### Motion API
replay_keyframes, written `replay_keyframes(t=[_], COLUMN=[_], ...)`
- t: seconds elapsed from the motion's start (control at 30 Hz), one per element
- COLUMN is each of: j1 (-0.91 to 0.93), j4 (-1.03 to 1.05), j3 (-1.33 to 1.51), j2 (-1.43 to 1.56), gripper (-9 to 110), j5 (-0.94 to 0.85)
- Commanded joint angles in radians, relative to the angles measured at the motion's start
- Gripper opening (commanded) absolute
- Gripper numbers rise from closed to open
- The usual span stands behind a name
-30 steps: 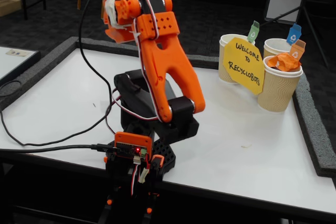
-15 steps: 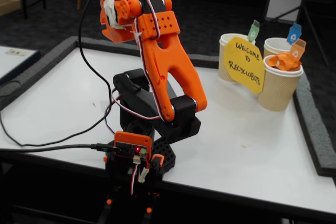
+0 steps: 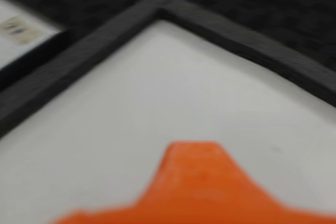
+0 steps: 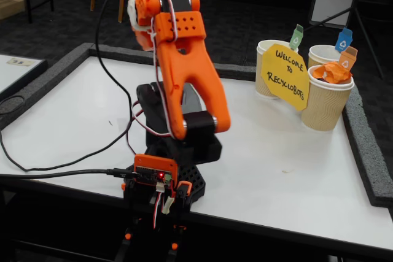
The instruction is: Sort rubbish by color.
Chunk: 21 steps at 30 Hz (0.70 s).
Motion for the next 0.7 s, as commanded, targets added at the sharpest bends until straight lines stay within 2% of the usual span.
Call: replay_keyframes(t=[0.0,0.67], j1=[0.123,0.882], j4=[-0.032,0.008], j3=[-0.031,-0.075], j2=[-0.021,-0.021], gripper=[0,0], j5=[-0.018,-0.018])
